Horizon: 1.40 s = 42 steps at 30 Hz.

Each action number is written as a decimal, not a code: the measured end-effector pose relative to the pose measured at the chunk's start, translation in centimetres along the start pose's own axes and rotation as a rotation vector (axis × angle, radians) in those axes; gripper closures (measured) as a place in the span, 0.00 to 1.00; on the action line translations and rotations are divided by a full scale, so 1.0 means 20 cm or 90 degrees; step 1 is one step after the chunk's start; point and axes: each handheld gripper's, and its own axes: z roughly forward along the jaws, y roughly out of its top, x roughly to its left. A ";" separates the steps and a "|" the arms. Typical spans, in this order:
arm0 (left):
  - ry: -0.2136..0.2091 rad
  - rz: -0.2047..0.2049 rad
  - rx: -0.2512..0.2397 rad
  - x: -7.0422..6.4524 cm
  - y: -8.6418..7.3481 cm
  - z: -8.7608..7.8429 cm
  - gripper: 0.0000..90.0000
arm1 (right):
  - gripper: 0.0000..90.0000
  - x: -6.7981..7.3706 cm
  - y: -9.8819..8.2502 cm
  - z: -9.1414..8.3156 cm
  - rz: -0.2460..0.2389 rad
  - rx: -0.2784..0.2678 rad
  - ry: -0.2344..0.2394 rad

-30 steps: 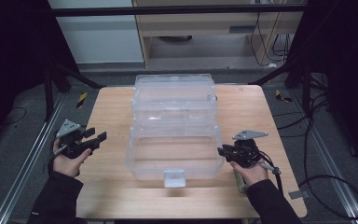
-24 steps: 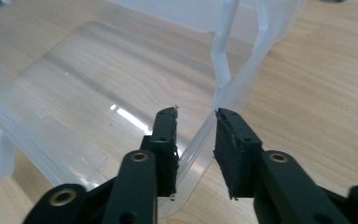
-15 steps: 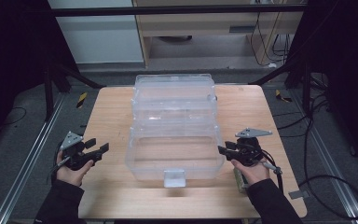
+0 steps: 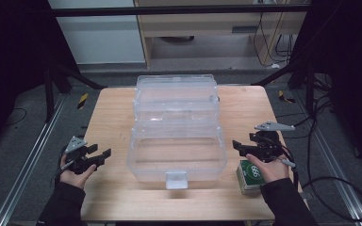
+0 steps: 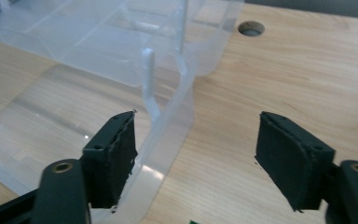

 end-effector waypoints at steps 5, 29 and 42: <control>0.000 0.000 0.005 0.01 -0.01 0.00 0.38 | 0.23 -0.02 0.02 -0.04 -0.013 0.038 -0.032; -0.011 0.013 0.043 0.00 -0.03 0.05 0.37 | 0.12 -0.06 -0.03 -0.14 -0.028 0.187 -0.038; -0.013 0.016 0.051 -0.01 -0.03 0.05 0.37 | 0.08 -0.03 -0.07 -0.08 -0.003 0.254 -0.055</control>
